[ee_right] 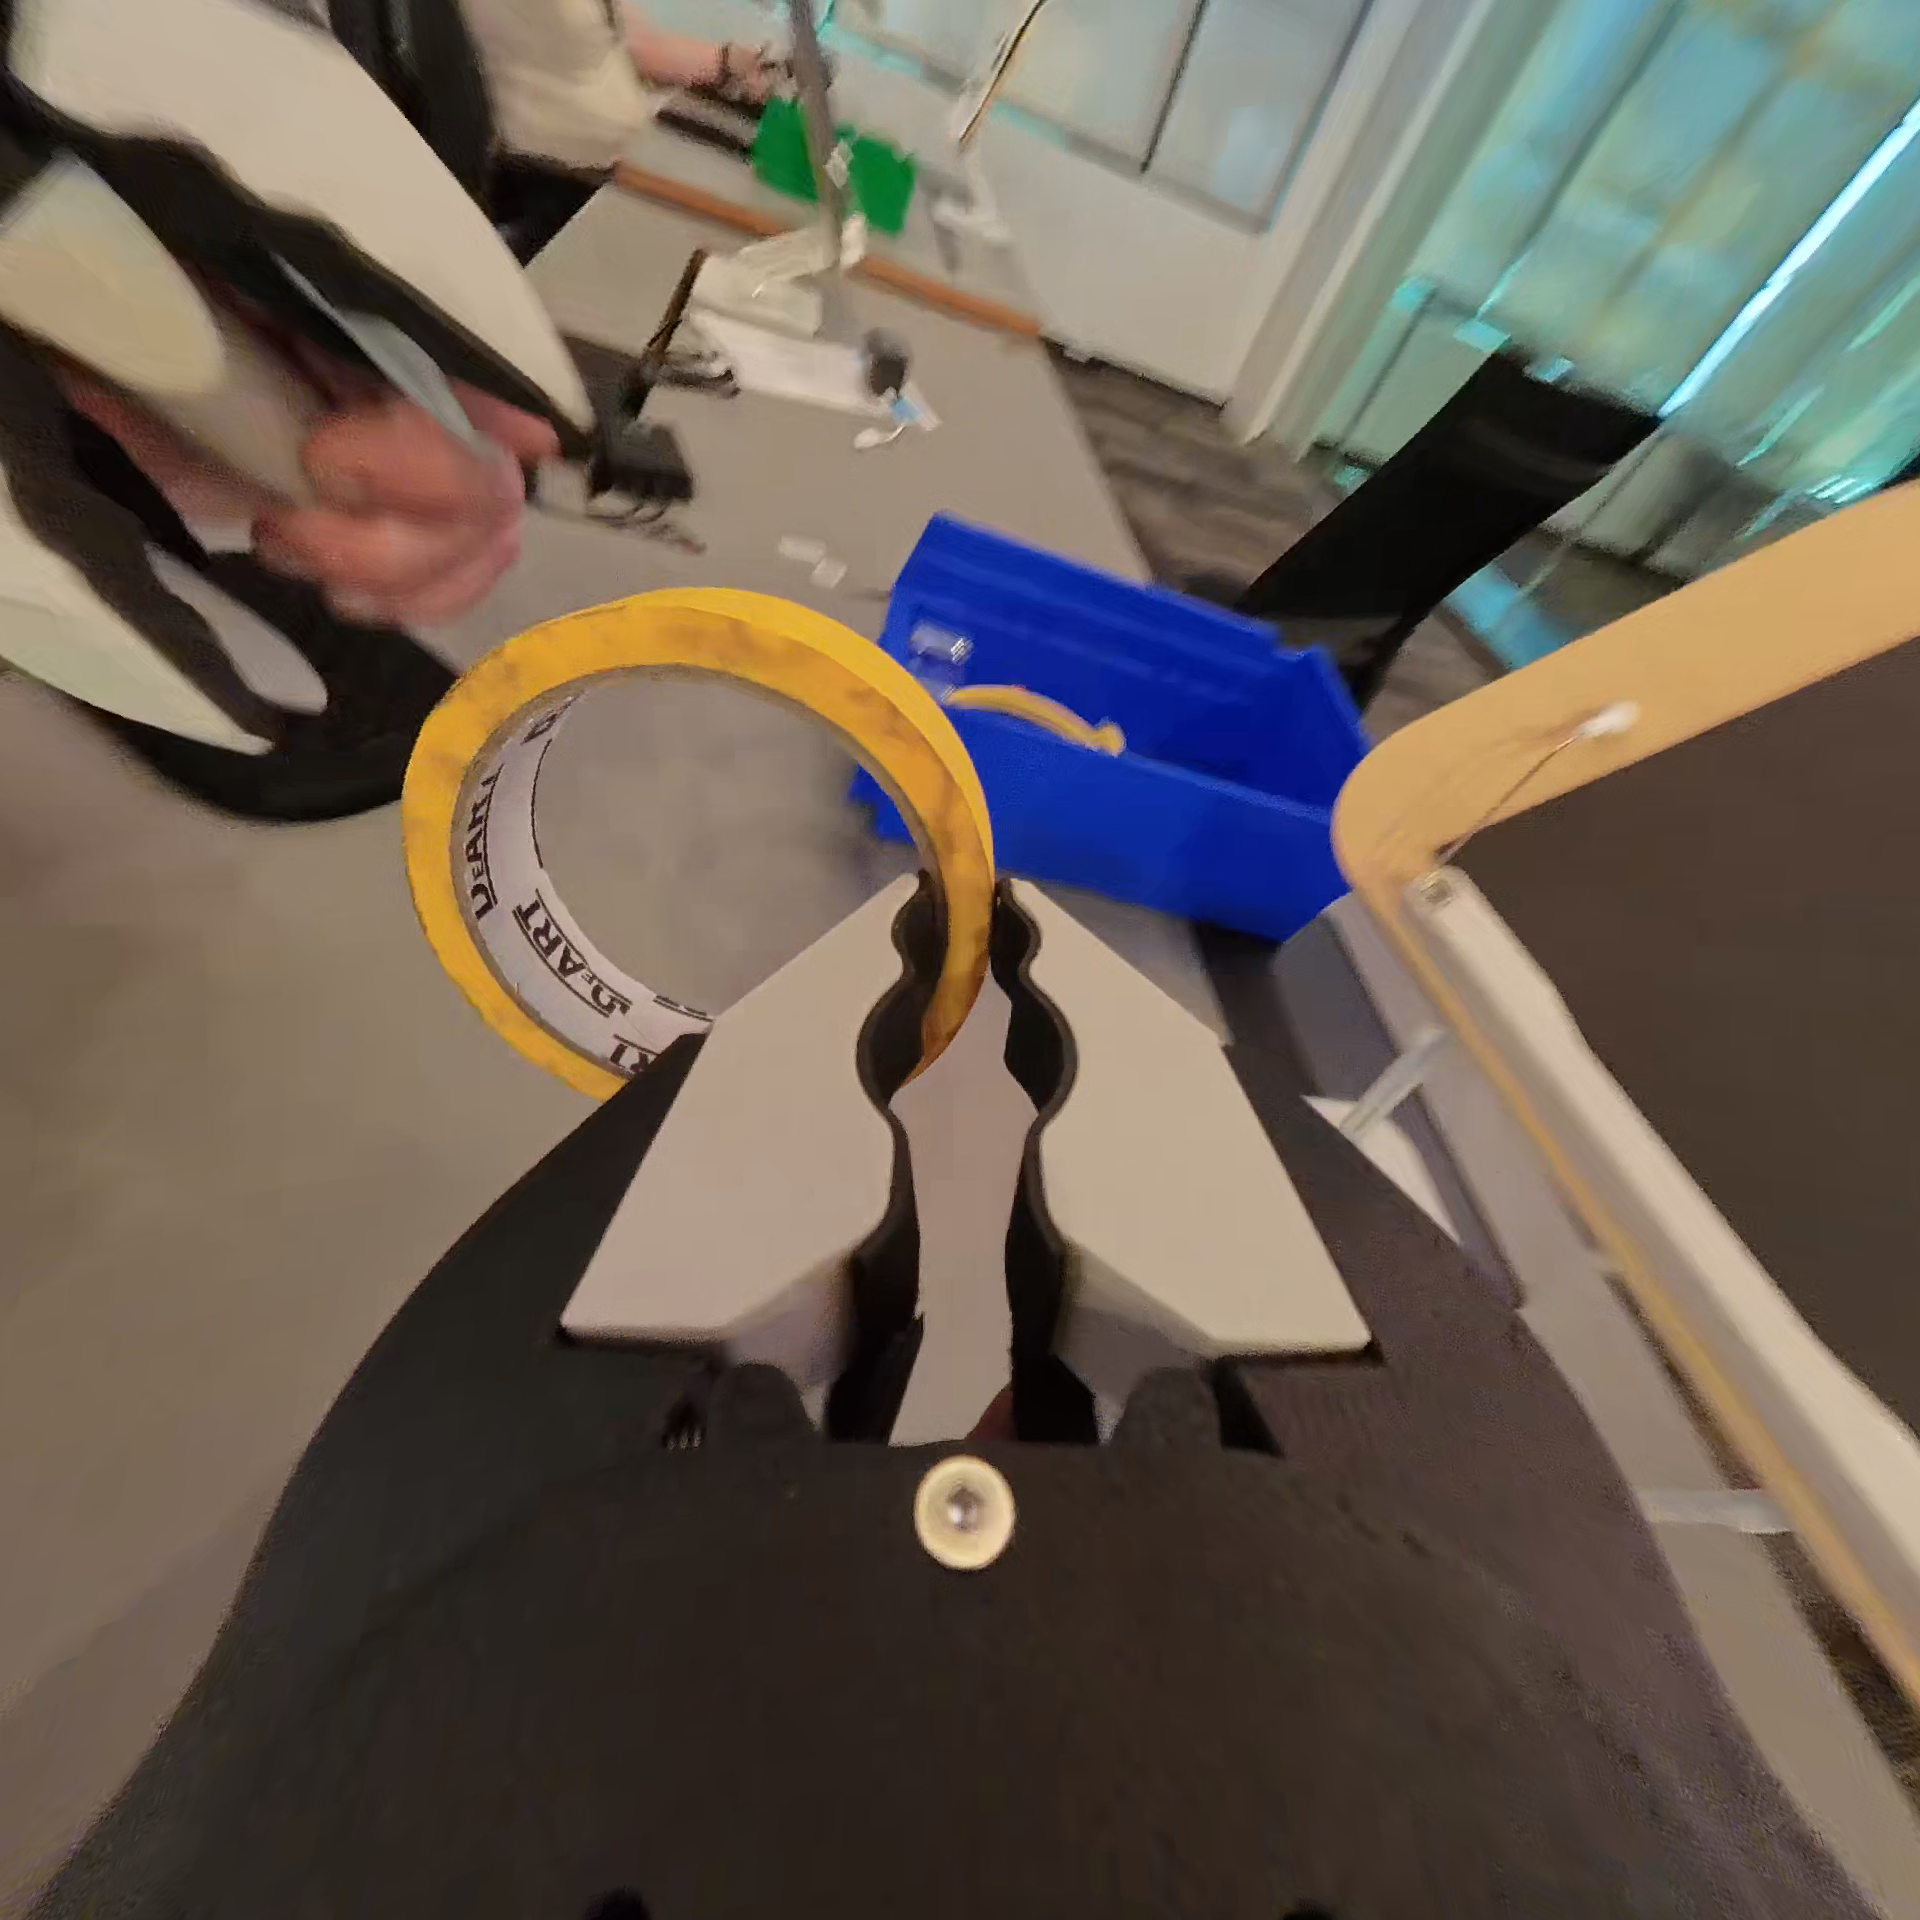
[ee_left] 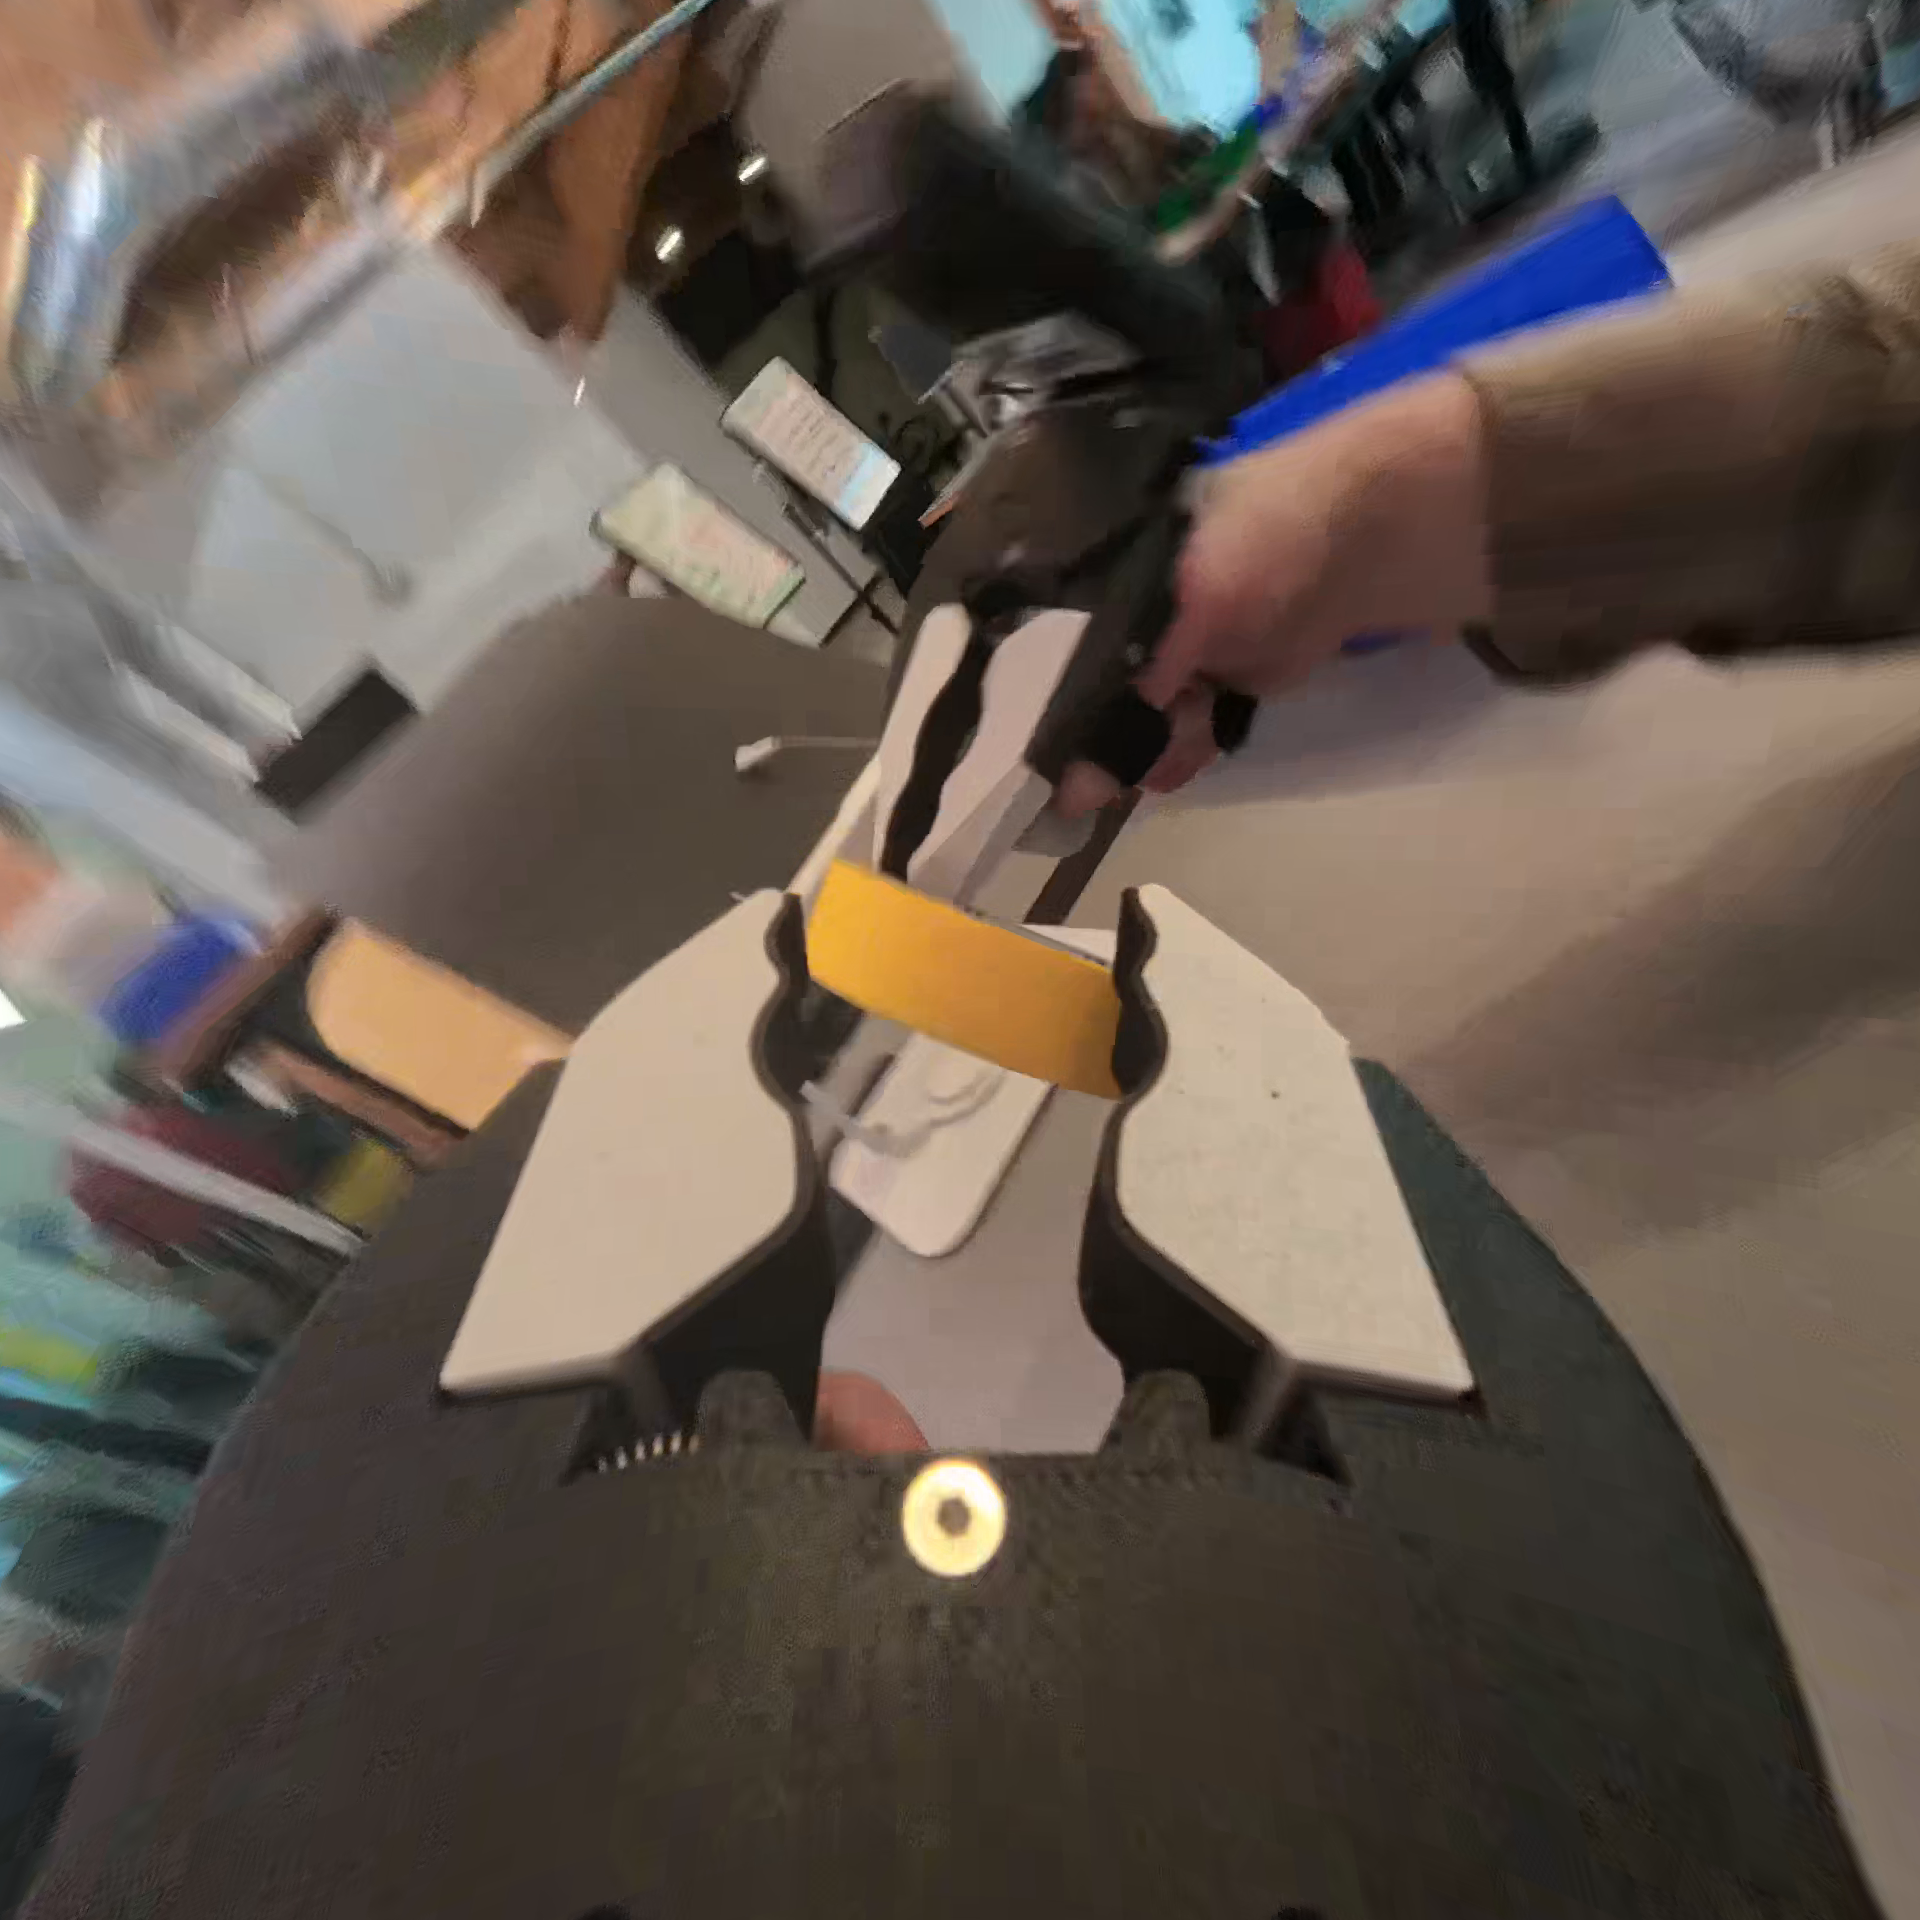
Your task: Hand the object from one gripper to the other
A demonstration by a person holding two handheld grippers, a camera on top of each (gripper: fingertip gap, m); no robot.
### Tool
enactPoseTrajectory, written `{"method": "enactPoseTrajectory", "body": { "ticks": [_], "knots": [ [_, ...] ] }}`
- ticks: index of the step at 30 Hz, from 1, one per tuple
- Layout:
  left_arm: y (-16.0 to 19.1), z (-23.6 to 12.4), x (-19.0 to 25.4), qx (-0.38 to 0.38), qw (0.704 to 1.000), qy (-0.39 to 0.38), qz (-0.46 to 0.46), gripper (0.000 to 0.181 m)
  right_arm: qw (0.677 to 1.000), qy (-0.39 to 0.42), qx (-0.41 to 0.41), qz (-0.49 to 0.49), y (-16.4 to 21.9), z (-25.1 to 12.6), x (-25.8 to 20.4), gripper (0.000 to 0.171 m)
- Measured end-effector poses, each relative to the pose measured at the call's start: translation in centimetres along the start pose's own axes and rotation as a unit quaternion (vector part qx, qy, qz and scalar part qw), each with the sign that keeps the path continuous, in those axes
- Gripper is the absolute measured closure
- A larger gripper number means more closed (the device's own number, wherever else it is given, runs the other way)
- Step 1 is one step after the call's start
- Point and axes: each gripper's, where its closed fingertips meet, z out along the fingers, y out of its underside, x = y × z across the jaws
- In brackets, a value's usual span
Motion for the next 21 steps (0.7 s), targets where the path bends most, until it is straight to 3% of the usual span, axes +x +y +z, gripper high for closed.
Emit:
{"method": "enactPoseTrajectory", "body": {
  "ticks": [2, 5, 8, 10, 16, 19, 21],
  "knots": [
    [-0.7, -0.3, 1.9, -0.019, 0.986, 0.032, 0.161, 0.123, 0.999, -0.042, -0.026, 0.015, 1.2, 0.0, -0.9, 0.165],
    [0.5, -0.1, 4.5, -0.076, 0.923, 0.072, 0.37, 0.119, 0.994, -0.089, -0.054, 0.032, 2.4, 0.2, -2.3, 0.165],
    [2.7, 0.4, 4.9, -0.126, 0.847, 0.078, 0.51, 0.117, 0.987, -0.135, -0.075, 0.043, 3.2, 0.3, -3.9, 0.165],
    [3.5, 0.7, 4.6, -0.137, 0.817, 0.079, 0.555, 0.12, 0.982, -0.16, -0.089, 0.041, 3.7, 0.4, -5.0, 0.165],
    [4.0, 1.2, 6.4, -0.114, 0.792, 0.094, 0.593, 0.151, 0.975, -0.189, -0.11, 0.03, 4.4, 0.9, -6.6, 0.165],
    [4.1, 1.5, 5.7, -0.131, 0.812, 0.064, 0.566, 0.152, 0.983, -0.158, -0.09, 0.019, 3.9, 1.4, -5.7, 0.163],
    [4.1, 1.7, 4.4, -0.153, 0.857, 0.044, 0.49, 0.154, 0.993, -0.108, -0.051, 0.015, 2.4, 1.7, -4.2, 0.149]
  ]
}}
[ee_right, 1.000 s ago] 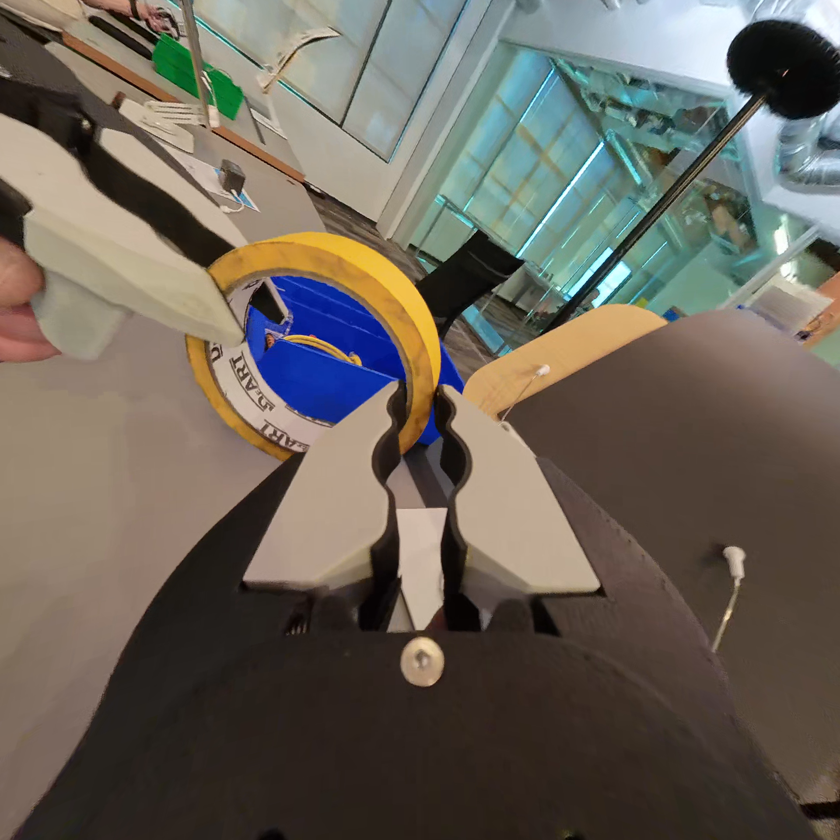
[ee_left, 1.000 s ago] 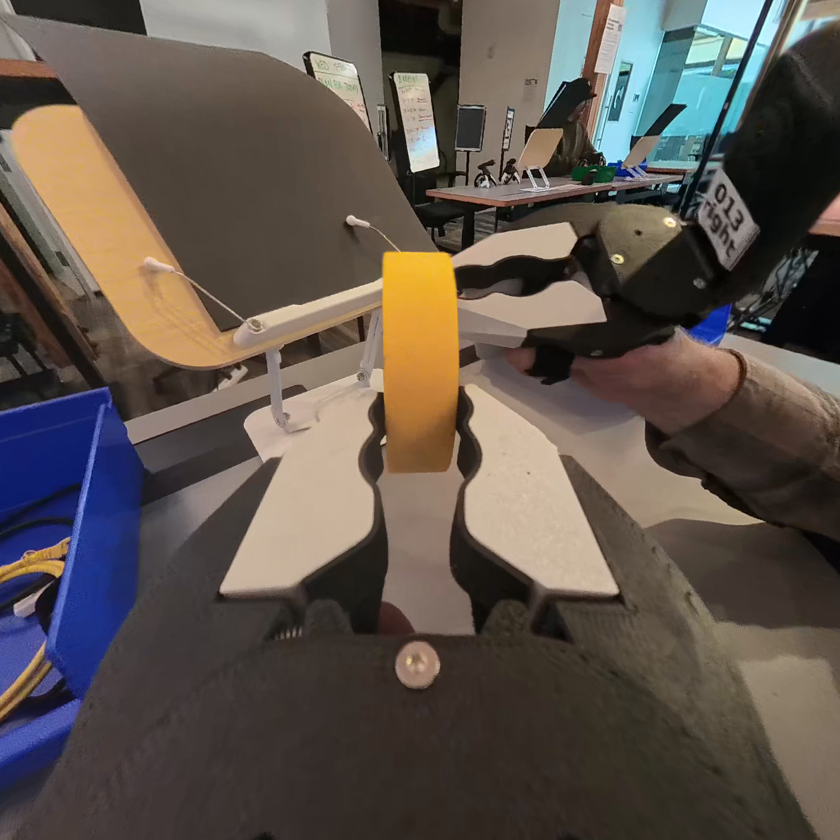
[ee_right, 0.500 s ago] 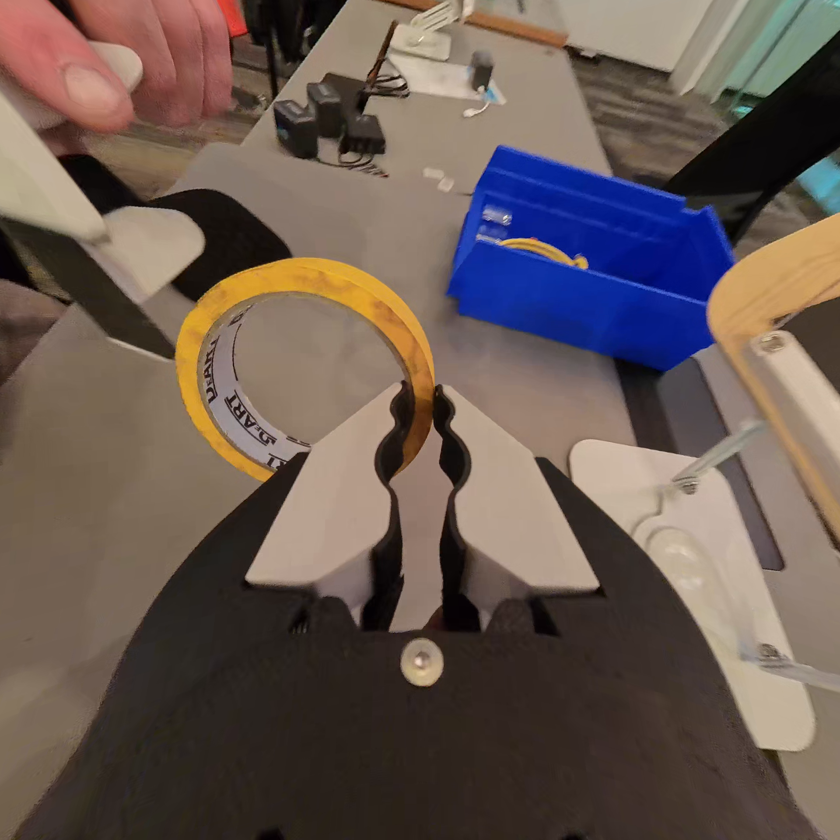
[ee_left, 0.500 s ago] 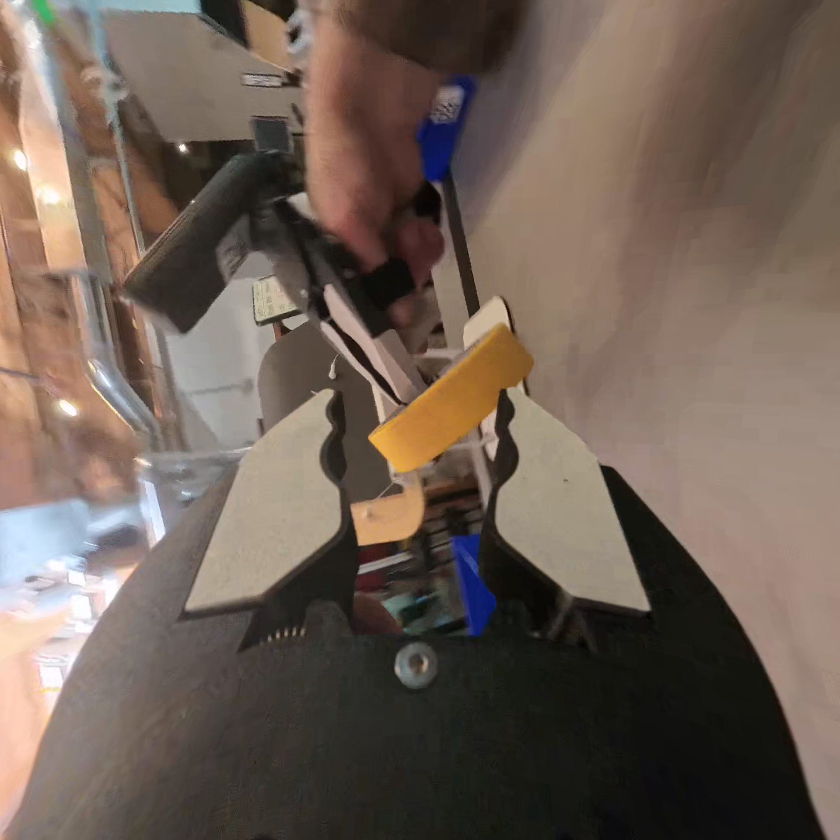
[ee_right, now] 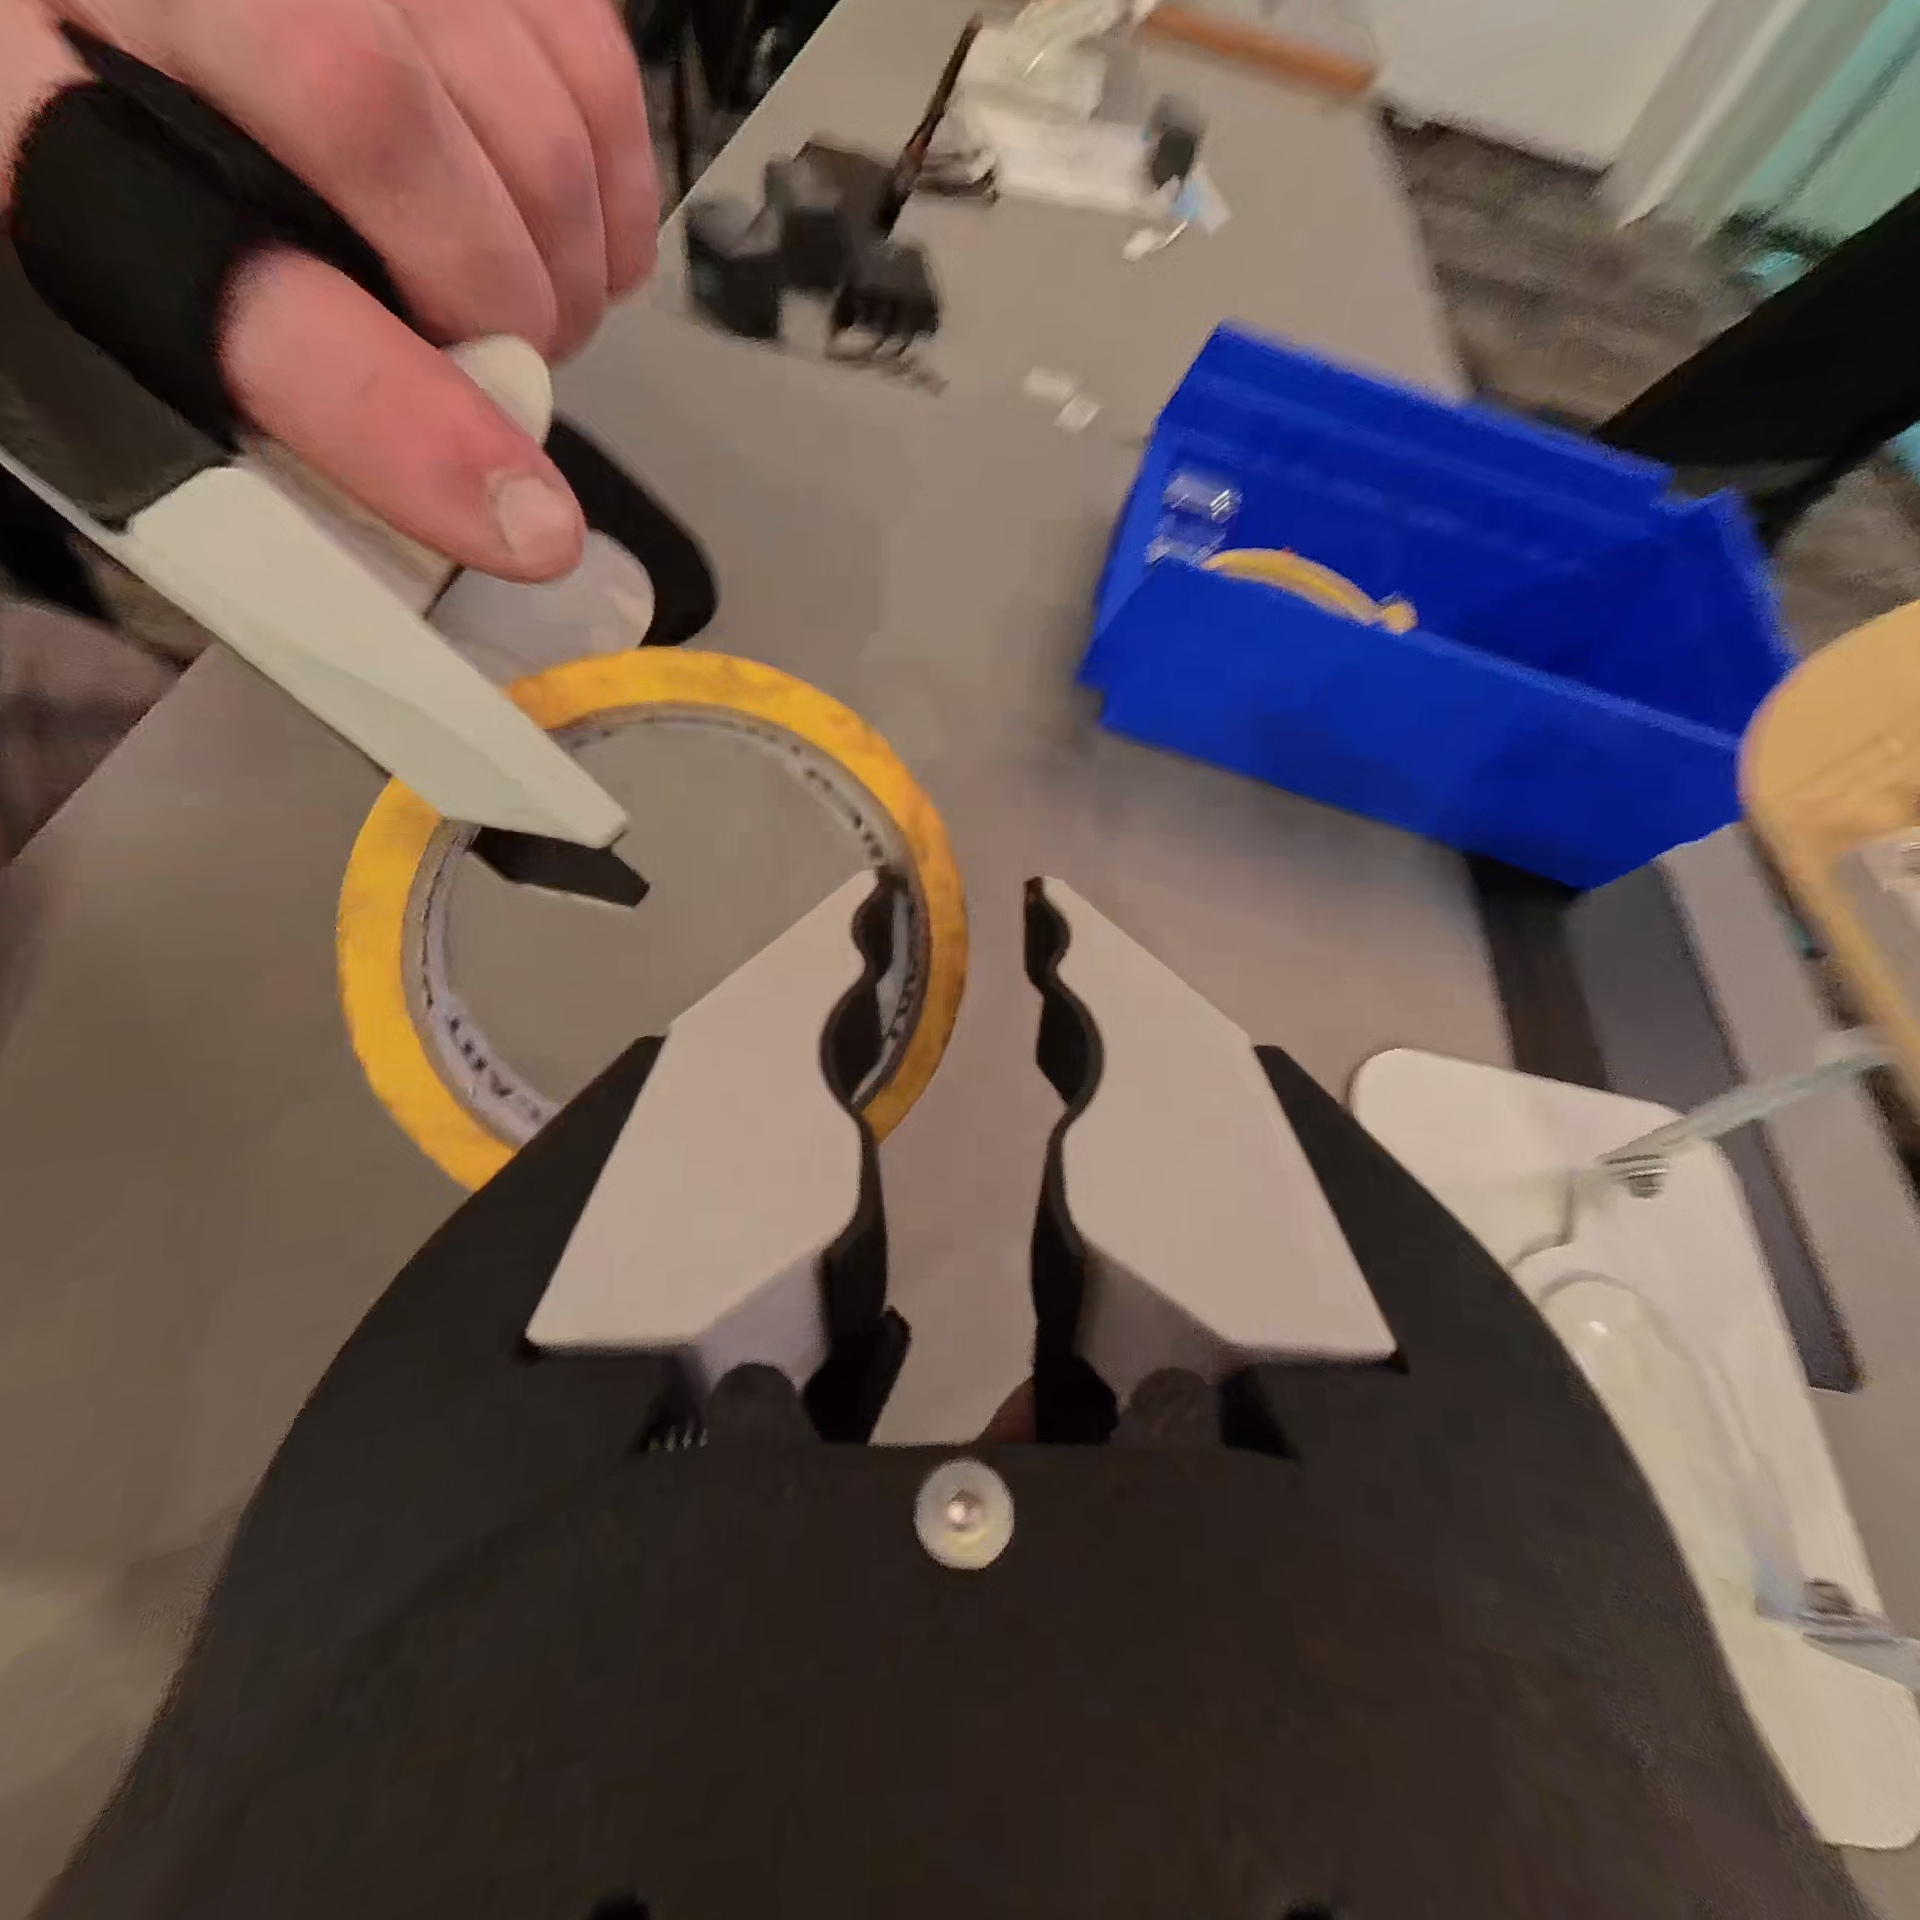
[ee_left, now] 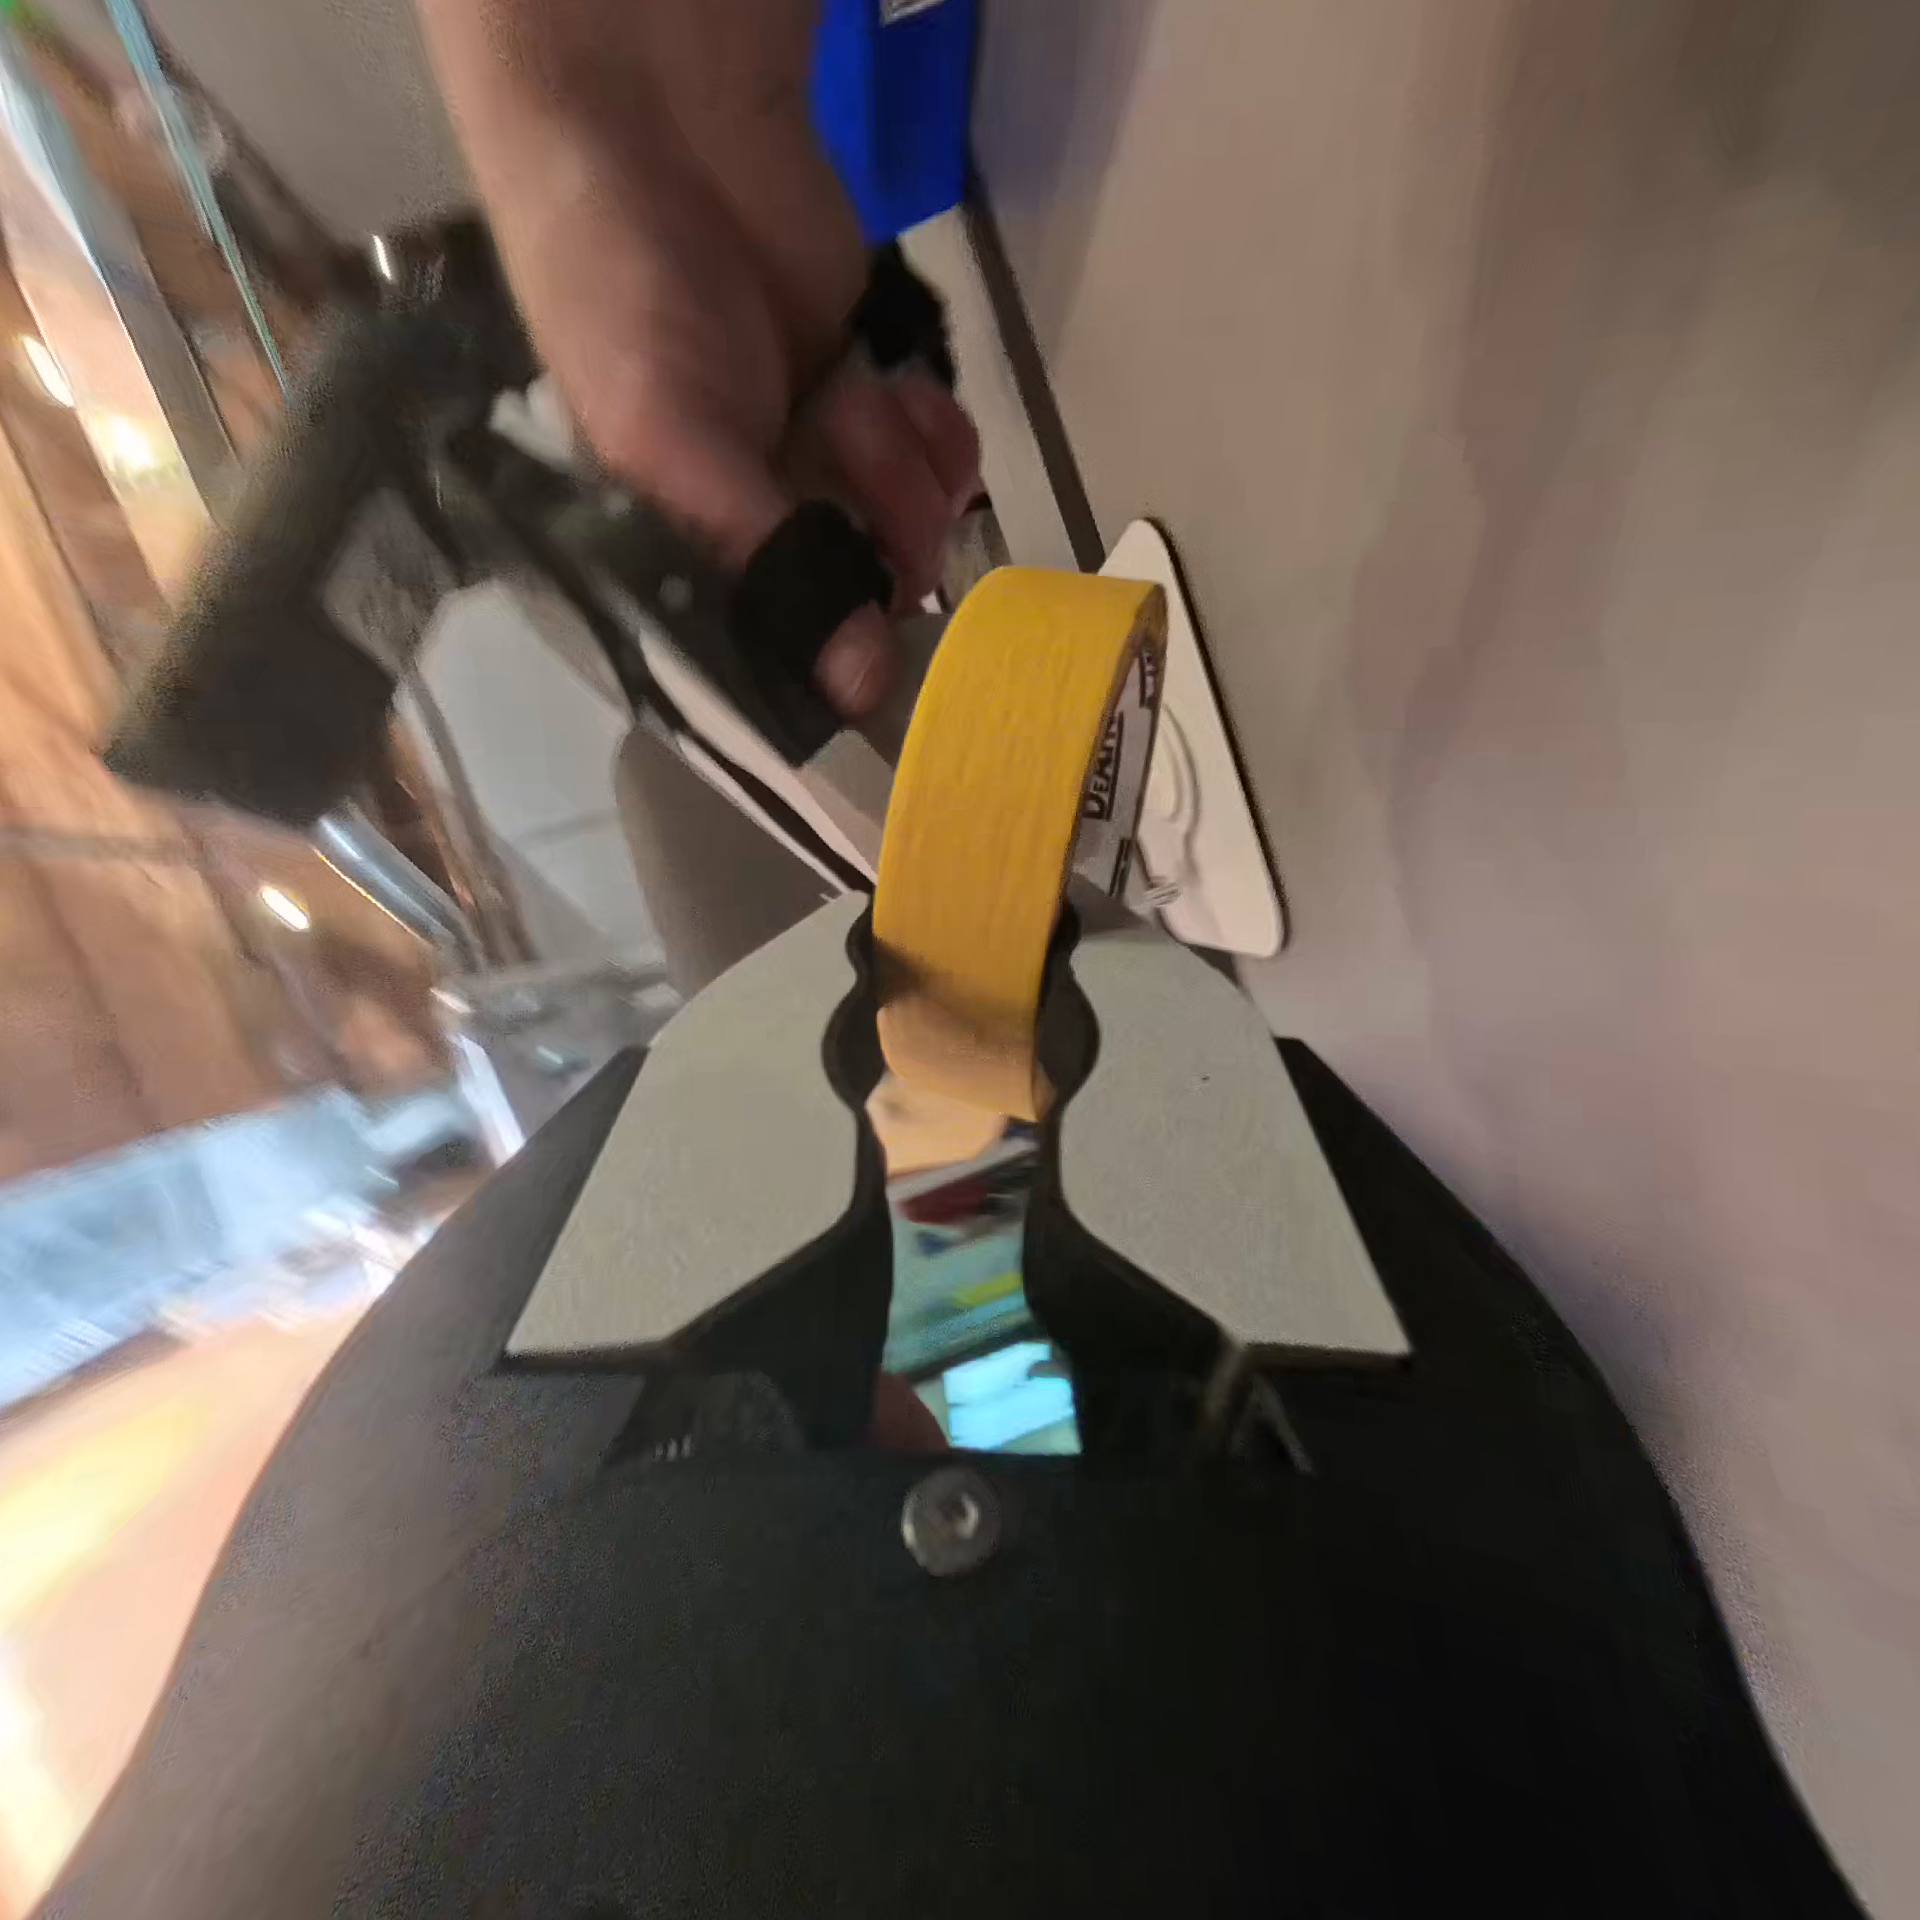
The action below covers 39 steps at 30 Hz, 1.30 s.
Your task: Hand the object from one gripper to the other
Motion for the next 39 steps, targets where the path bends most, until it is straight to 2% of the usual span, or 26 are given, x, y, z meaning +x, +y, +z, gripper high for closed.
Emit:
{"method": "enactPoseTrajectory", "body": {
  "ticks": [1, 3, 6, 8, 11, 14, 15, 17, 20, 23, 28, 30, 34, 37, 39],
  "knots": [
    [0.7, 0.1, -0.6, -0.005, 0.998, -0.004, -0.066, 0.155, 0.999, 0.025, 0.019, -0.009, -0.8, -0.4, 0.8, 0.139],
    [2.7, 0.3, -1.3, -0.022, 0.984, -0.005, -0.179, 0.155, 0.995, 0.077, 0.057, -0.026, -2.3, -1.7, 2.3, 0.136],
    [5.1, 0.4, -1.8, -0.022, 0.934, -0.002, -0.355, 0.155, 0.979, 0.135, 0.146, -0.038, -5.1, -4.4, 4.1, 0.134],
    [6.2, 0.5, -1.9, -0.008, 0.875, 0.01, -0.485, 0.155, 0.971, 0.142, 0.187, -0.052, -6.1, -5.8, 4.2, 0.126],
    [7.1, 0.5, -2.2, 0.038, 0.763, 0.027, -0.645, 0.155, 0.964, 0.163, 0.19, -0.092, -6.0, -6.3, 4.4, 0.115],
    [7.6, 0.6, -2.3, 0.079, 0.673, 0.041, -0.735, 0.156, 0.966, 0.142, 0.193, -0.099, -5.9, -6.0, 3.8, 0.109],
    [7.8, 0.6, -2.1, 0.08, 0.652, 0.044, -0.752, 0.156, 0.969, 0.124, 0.191, -0.098, -5.7, -5.7, 3.3, 0.104],
    [8.3, 0.8, -2.0, 0.081, 0.639, 0.033, -0.765, 0.156, 0.972, 0.11, 0.185, -0.09, -5.5, -5.2, 2.9, 0.1],
    [8.8, 1.0, -1.7, 0.065, 0.631, 0.017, -0.773, 0.156, 0.976, 0.112, 0.163, -0.086, -5.1, -4.2, 2.9, 0.106],
    [9.2, 1.0, -1.9, 0.058, 0.607, -0.005, -0.793, 0.156, 0.976, 0.166, 0.121, -0.078, -4.2, -3.0, 4.3, 0.124],
    [10.3, 1.4, -1.3, 0.029, 0.565, -0.052, -0.823, 0.156, 0.963, 0.241, 0.104, -0.07, -4.4, -1.9, 5.4, 0.151],
    [10.3, 1.6, -1.2, 0.02, 0.561, -0.068, -0.825, 0.156, 0.952, 0.279, 0.092, -0.082, -4.4, -1.5, 5.8, 0.161],
    [9.6, 2.0, -0.7, 0.011, 0.556, -0.078, -0.827, 0.156, 0.939, 0.322, 0.093, -0.07, -4.3, -1.6, 6.5, 0.165],
    [8.2, 1.9, -1.4, 0.043, 0.564, -0.068, -0.822, 0.154, 0.95, 0.282, 0.125, -0.045, -4.4, -1.9, 6.3, 0.165],
    [6.6, 1.3, -2.6, 0.088, 0.575, -0.049, -0.812, 0.141, 0.956, 0.235, 0.174, -0.015, -5.0, -2.6, 5.9, 0.165]
  ]
}}
